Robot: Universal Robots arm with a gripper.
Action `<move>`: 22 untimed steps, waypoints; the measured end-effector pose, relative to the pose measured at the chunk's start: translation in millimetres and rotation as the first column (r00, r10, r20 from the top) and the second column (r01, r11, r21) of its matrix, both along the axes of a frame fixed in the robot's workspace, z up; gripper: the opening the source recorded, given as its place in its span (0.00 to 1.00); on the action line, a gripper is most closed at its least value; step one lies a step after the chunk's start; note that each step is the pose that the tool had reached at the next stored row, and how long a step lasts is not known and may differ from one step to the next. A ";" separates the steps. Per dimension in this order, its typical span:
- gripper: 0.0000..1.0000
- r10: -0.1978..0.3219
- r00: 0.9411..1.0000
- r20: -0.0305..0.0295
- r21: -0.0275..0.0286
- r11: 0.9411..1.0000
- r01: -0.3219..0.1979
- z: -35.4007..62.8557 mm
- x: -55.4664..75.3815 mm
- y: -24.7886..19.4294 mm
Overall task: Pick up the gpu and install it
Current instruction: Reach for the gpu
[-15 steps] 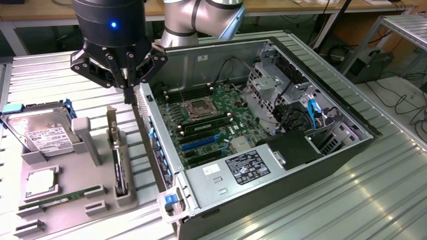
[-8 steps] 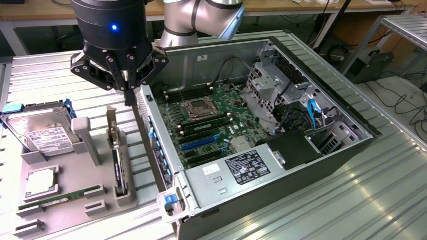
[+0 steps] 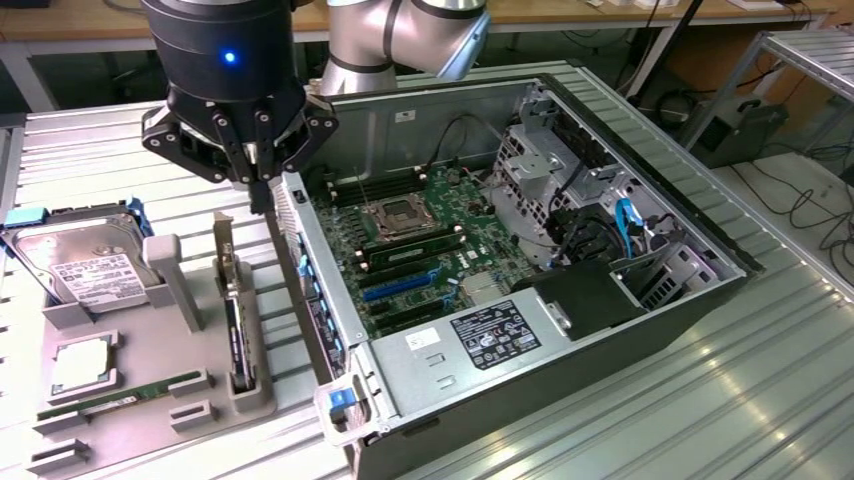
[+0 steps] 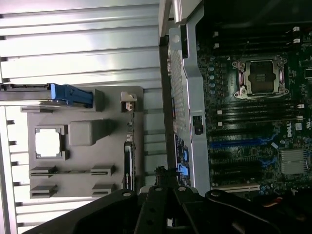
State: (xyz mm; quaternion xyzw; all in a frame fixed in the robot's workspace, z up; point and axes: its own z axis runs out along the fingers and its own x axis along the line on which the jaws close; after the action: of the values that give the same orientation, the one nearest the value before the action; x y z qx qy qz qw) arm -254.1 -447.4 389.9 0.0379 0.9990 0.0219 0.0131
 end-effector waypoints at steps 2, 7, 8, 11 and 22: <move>0.11 0.000 1.000 0.000 0.000 1.000 0.000 0.0 0.0 -0.4; 0.11 0.000 1.000 0.000 0.000 1.000 0.000 0.0 0.0 -1.4; 0.11 0.000 1.000 0.000 0.000 1.000 0.000 -0.1 0.0 -1.6; 0.11 0.000 1.000 0.000 0.000 1.000 0.000 -0.2 0.0 -2.1; 0.11 0.000 1.000 0.000 0.000 1.000 0.000 -0.4 0.0 -4.3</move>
State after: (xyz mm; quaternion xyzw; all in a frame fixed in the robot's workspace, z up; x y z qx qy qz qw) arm -254.1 -451.8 389.4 0.0379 0.9990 0.0219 0.0131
